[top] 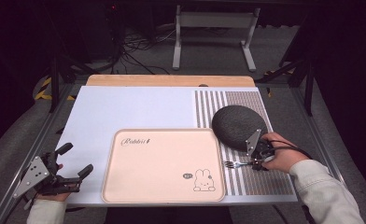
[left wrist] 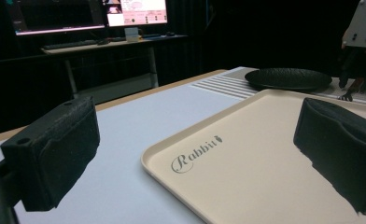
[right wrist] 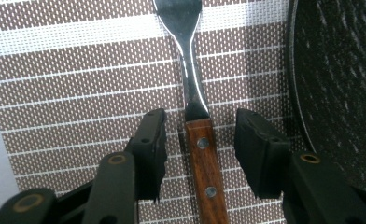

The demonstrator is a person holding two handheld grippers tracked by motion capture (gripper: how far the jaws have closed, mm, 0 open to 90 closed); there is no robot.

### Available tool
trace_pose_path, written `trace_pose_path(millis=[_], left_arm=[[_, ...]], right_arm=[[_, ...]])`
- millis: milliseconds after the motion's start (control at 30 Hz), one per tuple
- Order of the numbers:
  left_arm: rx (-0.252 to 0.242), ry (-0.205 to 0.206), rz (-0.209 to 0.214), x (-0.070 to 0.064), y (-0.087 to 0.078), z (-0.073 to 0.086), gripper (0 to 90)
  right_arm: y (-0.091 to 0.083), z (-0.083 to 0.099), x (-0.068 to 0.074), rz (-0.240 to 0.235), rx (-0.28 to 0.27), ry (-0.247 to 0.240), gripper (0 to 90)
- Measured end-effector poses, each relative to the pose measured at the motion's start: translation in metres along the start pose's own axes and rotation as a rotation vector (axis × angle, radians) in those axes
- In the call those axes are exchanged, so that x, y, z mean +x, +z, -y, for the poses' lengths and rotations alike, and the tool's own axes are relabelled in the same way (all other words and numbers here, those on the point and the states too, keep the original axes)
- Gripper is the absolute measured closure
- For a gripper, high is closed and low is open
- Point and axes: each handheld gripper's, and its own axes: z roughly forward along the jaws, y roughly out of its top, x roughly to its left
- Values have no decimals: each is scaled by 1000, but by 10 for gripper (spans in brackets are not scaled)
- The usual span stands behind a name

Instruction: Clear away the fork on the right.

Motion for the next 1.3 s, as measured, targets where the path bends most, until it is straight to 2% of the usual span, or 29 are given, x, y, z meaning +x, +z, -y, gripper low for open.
trace_pose_path(millis=[300,367,667,1100,1167,1300], left_arm=[[1,1,1,0,0,0,8],[0,1,1,0,0,0,8],[0,1,2,0,0,0,8],[1,-2,0,0,0,1,8],[1,-1,2,0,1,1,8],[1,-1,1,0,0,1,8]], right_arm=[[0,-2,-1,-30,4,-11,720],[0,-3,-1,-21,8,-20,765],[0,-4,-1,-20,21,-63,777],[-4,-4,-1,4,10,-68,786],[-9,-3,-1,16,26,-68,786],[-19,-1,-1,28,7,-53,786]])
